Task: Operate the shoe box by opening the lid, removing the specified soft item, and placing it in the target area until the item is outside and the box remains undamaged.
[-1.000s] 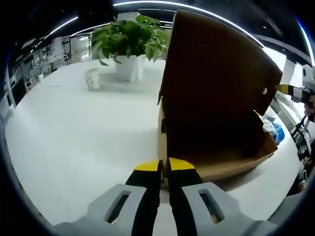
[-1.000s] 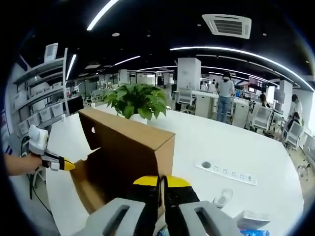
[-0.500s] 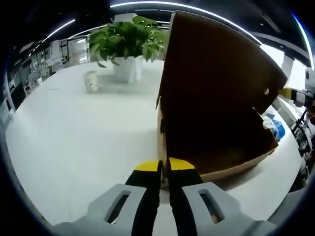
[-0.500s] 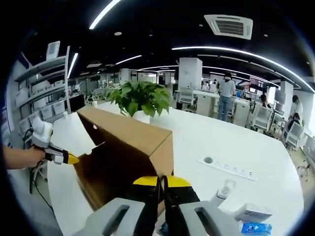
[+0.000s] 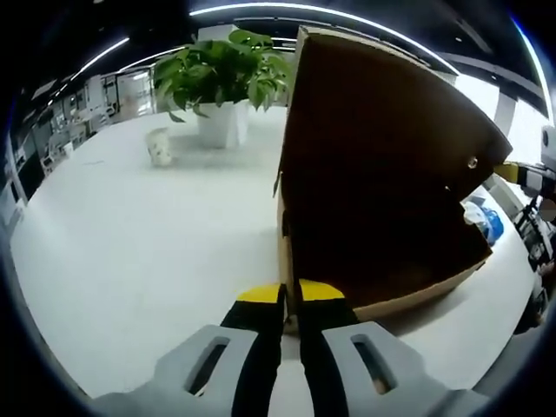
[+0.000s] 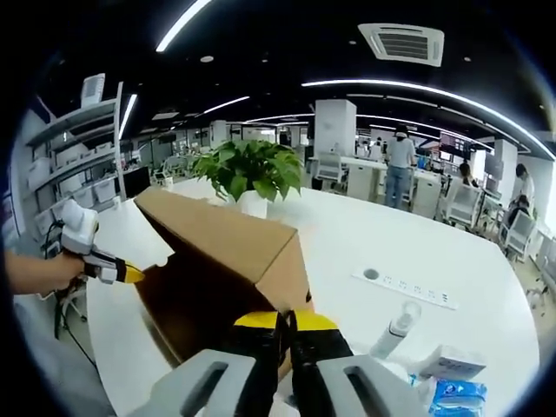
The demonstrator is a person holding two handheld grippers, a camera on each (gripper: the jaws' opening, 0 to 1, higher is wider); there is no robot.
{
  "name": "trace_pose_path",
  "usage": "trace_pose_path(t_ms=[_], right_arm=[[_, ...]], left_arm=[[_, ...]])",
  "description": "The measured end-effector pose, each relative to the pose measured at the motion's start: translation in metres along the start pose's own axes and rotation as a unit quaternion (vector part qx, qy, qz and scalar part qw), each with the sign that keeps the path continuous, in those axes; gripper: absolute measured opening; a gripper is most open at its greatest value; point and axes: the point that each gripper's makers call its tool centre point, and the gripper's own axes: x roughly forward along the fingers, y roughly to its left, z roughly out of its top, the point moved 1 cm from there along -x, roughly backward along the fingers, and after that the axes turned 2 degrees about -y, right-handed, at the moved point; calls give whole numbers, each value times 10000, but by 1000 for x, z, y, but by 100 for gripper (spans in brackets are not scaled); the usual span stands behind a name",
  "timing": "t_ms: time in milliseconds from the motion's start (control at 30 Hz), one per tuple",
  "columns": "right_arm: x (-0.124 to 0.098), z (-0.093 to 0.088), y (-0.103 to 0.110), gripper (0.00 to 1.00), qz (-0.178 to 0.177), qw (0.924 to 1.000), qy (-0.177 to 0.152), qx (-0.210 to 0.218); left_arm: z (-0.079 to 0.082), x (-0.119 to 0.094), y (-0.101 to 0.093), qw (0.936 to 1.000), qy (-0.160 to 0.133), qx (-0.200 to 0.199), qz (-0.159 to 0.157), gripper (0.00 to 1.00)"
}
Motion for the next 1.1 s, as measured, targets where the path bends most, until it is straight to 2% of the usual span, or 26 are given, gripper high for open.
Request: trace_pose_path(t_ms=[100,400,733,1100], right_arm=[[-1,-2,1,0,11,10000,16,28],[-4,-8,5,0,18,9999,55,97],[-6,-17,8,0,30,9998,98,149],[-9,-35,13,0,77,9994,230,228]], left_arm=[[2,0,0,9999,-28,113,-9,4],[21,-7,1,9990,-354,279,-23,9],[33,-15,-1,9978,-465,452,-159,10],[53,-23,-4,9949,-733,653,-219,11]])
